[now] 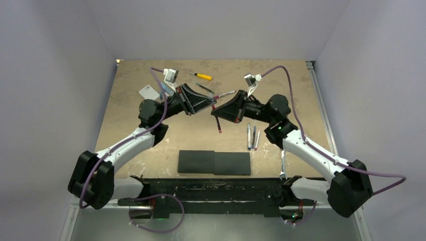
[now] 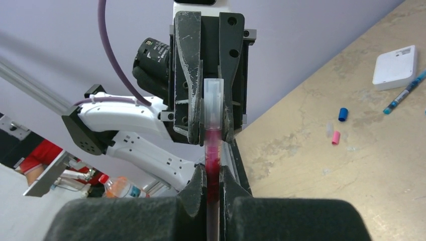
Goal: Open the pen caps
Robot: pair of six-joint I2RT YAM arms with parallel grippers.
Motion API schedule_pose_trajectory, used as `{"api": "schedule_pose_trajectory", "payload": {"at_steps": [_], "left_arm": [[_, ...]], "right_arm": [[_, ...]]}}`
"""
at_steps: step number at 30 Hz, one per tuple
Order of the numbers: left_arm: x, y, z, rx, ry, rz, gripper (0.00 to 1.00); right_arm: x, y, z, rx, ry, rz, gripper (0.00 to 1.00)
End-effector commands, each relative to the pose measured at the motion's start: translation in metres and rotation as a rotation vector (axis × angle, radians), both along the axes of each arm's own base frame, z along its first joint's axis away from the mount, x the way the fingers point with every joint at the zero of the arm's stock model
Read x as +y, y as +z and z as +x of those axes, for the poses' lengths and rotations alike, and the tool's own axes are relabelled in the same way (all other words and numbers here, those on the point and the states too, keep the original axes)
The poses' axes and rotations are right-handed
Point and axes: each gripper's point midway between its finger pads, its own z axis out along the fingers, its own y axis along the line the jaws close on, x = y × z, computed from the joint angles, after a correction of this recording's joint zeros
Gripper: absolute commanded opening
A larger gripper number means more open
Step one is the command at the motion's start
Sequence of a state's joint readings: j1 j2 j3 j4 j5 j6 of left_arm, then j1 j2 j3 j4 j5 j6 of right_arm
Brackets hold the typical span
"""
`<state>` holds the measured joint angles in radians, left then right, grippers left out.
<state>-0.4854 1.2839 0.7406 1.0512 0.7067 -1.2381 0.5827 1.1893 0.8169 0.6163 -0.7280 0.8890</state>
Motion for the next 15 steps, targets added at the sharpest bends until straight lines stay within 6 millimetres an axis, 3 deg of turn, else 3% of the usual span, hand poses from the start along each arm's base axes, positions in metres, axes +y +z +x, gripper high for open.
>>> {"api": "schedule_pose_trajectory", "payload": {"at_steps": [1, 7, 13, 15], "left_arm": [[0.012, 0.035, -0.003, -0.056, 0.045, -0.074, 0.00], [0.070, 0.095, 0.039, -0.060, 0.172, -0.299, 0.00], [0.078, 0.111, 0.063, -0.063, 0.201, -0.361, 0.00], [0.072, 0.103, 0.075, -0.041, 0.242, -0.278, 0.00]], "right_arm": [[-0.002, 0.019, -0.016, -0.066, 0.054, 0.059, 0.00], [-0.009, 0.005, -0.019, -0.043, 0.008, 0.033, 0.00], [-0.015, -0.003, -0.016, -0.017, -0.060, -0.007, 0.00], [-0.027, -0.019, 0.015, -0.003, -0.254, -0.135, 0.00]]}}
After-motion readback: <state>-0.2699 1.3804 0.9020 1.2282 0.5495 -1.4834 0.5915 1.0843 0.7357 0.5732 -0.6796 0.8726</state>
